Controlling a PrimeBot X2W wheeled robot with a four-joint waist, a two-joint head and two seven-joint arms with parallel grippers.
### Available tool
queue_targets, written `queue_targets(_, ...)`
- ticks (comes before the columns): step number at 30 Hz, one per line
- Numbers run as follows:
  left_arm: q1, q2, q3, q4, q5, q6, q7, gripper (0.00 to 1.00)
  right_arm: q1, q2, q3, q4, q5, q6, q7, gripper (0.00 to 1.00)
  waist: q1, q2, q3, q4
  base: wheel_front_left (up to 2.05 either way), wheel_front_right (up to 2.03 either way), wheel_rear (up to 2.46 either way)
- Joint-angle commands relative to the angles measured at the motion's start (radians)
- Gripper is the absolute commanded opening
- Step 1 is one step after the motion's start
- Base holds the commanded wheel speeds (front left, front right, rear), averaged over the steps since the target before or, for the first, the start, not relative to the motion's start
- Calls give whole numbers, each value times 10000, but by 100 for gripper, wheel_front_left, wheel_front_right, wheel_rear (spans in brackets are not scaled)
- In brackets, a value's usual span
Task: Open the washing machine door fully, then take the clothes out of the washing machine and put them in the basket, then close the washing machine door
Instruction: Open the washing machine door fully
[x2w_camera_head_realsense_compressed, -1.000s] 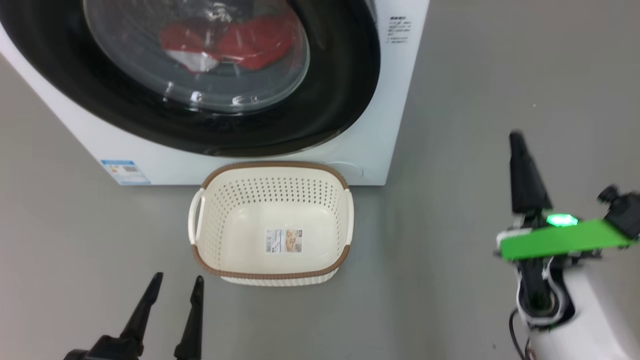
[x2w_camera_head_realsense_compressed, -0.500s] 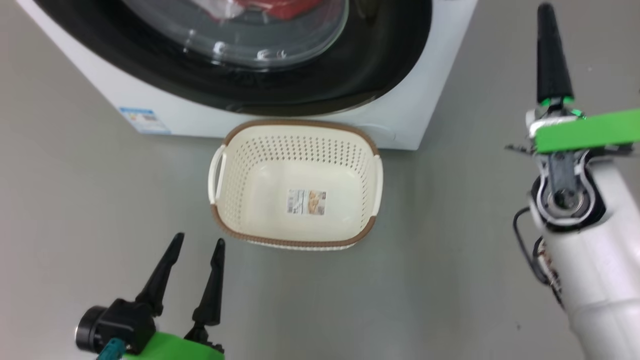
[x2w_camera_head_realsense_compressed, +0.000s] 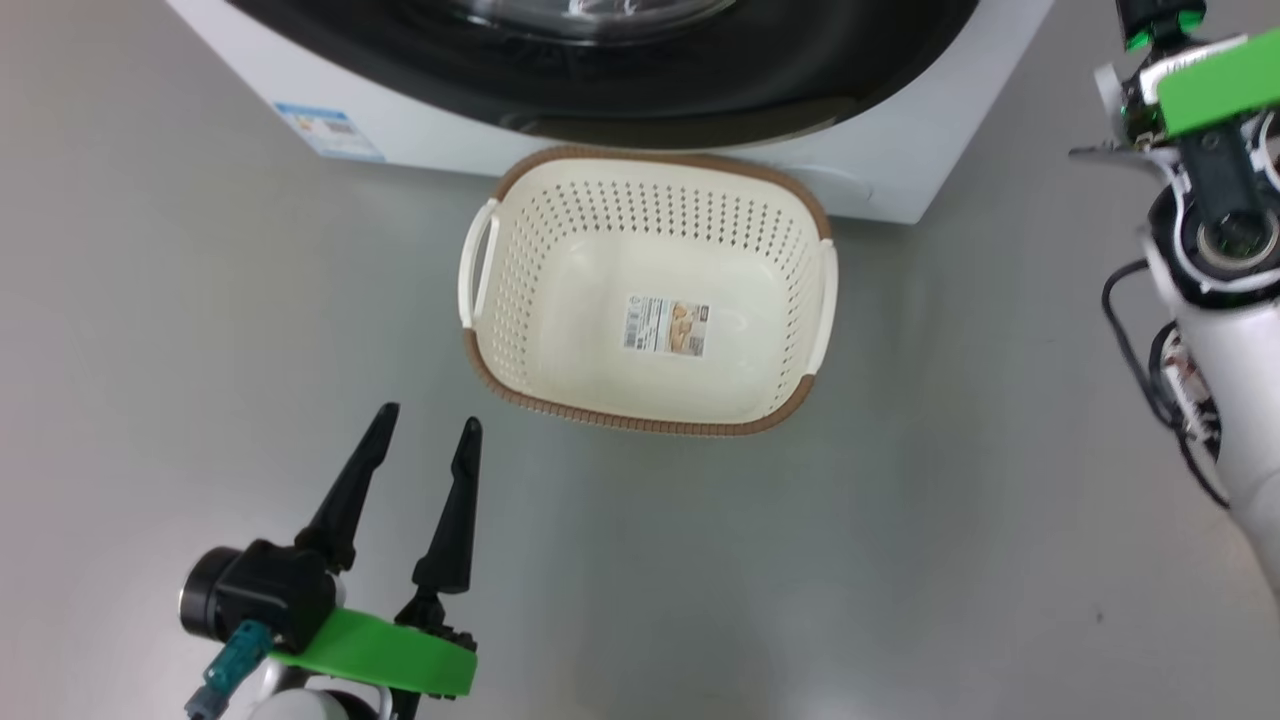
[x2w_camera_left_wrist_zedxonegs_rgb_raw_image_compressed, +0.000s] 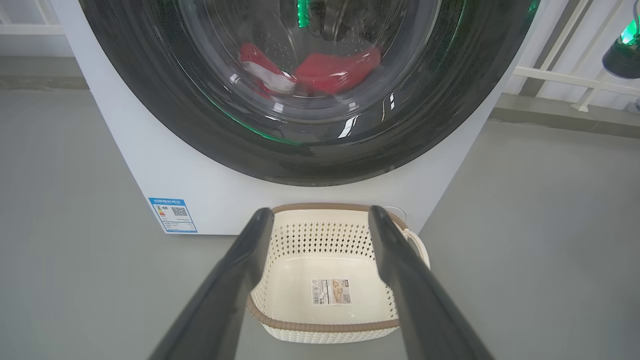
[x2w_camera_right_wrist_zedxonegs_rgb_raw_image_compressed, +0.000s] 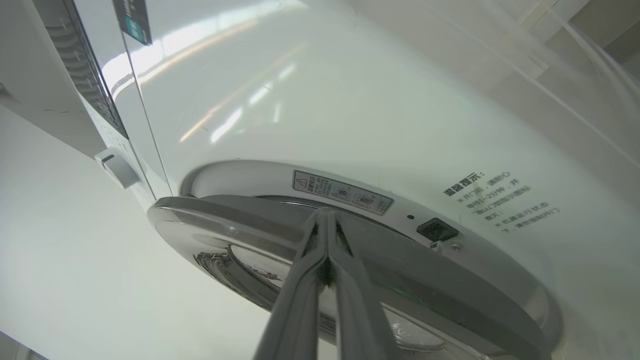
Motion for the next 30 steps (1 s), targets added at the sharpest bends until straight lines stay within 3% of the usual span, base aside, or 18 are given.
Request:
queue_targets(1,-214,148,251,-181,-98,-54,-105,100,-323,-39,206,-101,118,-7,205,0,-1,0,339,240,0,0,0)
queue_targets(18,-649,19,-111,19,-340,-54,-105,100,-2042,-341,270,1148,1301,-7,3075,0,-1,0,837,578,0,0,0)
queue_targets(30,-636,-13,-122,114,-359,-54,-105,100,-2017,-120,363,1538,1835,-7,5145,0,-1,0,574,586,0,0,0)
